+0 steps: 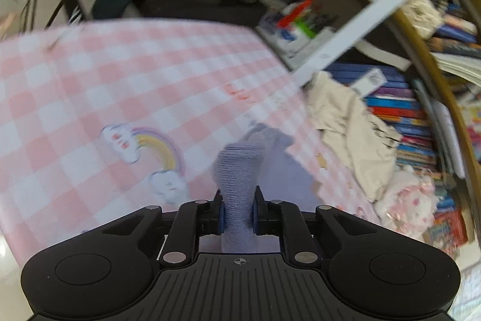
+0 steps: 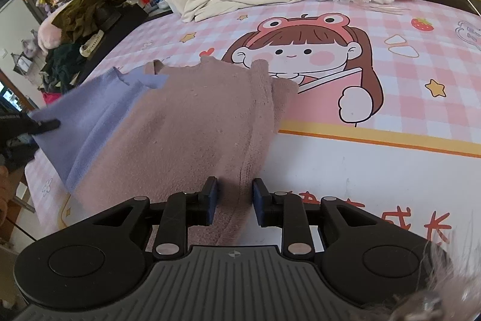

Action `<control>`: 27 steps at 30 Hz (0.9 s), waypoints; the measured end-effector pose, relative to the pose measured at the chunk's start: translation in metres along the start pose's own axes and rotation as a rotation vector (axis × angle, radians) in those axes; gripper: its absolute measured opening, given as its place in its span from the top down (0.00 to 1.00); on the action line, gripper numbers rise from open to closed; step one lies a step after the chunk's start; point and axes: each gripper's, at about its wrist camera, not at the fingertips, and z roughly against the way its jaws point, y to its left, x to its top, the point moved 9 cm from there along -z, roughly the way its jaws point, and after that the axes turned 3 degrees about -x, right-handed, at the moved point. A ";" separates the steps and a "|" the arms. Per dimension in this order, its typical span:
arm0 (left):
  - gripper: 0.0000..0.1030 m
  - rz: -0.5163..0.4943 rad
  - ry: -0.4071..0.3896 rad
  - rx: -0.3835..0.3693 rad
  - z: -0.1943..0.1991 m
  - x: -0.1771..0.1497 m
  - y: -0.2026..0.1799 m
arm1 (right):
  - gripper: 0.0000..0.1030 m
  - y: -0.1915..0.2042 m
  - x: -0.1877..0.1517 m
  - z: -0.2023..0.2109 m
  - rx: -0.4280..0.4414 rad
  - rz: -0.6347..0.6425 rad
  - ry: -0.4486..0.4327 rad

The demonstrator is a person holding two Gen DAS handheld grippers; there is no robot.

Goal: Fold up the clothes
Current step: 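Lift the lavender half with the left gripper and fold it onto the mauve half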

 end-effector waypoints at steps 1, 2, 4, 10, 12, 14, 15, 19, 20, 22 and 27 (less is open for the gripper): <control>0.88 -0.026 -0.009 -0.012 0.004 0.001 -0.010 | 0.77 0.000 0.000 0.000 0.004 0.003 0.001; 0.88 -0.050 -0.015 -0.023 0.008 0.002 -0.020 | 0.77 -0.001 0.000 0.000 0.009 0.006 0.001; 0.88 -0.100 -0.032 -0.064 0.018 0.001 -0.046 | 0.77 -0.002 0.000 0.001 0.020 0.010 0.003; 0.88 -0.290 -0.062 -0.196 0.049 -0.014 -0.135 | 0.77 -0.005 0.000 0.001 0.056 0.011 0.006; 0.88 -0.367 -0.044 -0.225 0.053 -0.031 -0.162 | 0.78 -0.006 0.001 0.001 0.068 0.010 0.008; 0.88 -0.457 -0.017 -0.238 0.057 -0.053 -0.186 | 0.78 -0.007 0.002 0.002 0.083 0.010 0.013; 0.88 -0.507 0.002 -0.238 0.058 -0.067 -0.197 | 0.78 -0.008 0.002 0.002 0.093 0.008 0.017; 0.86 -0.688 0.209 -0.193 0.036 -0.152 -0.213 | 0.78 -0.014 0.004 0.001 0.138 -0.020 0.038; 0.86 -0.730 0.252 -0.159 0.027 -0.169 -0.211 | 0.78 -0.015 0.005 0.001 0.149 -0.029 0.044; 0.82 -0.821 0.309 -0.087 0.013 -0.200 -0.205 | 0.78 -0.017 0.006 0.000 0.166 -0.045 0.052; 0.81 -0.969 0.275 -0.028 0.009 -0.216 -0.208 | 0.78 -0.021 0.007 0.001 0.195 -0.074 0.061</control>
